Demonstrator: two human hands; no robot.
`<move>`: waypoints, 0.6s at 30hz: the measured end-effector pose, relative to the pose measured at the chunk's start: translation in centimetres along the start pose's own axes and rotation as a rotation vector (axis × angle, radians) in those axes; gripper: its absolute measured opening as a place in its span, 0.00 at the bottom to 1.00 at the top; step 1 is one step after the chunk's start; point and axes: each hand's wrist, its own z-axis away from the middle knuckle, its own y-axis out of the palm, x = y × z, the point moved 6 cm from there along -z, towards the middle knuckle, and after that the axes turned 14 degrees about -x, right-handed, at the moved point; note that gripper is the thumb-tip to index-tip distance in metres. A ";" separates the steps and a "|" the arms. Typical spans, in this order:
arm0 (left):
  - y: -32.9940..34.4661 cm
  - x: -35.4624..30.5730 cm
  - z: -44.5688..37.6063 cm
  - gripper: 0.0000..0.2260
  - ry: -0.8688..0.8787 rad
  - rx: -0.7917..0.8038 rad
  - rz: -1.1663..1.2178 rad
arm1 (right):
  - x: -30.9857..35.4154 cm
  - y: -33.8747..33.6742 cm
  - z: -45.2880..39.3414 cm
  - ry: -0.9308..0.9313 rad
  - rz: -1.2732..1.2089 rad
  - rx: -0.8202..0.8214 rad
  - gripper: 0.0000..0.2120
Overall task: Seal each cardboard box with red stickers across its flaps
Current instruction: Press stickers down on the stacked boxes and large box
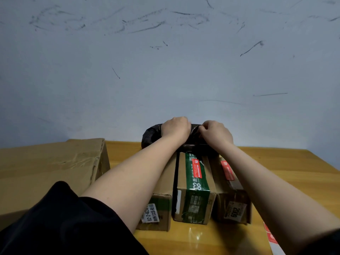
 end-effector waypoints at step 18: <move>-8.0 -11.2 12.8 0.05 0.134 -0.026 0.480 | -5.9 -12.4 12.4 0.008 -0.139 -0.069 0.08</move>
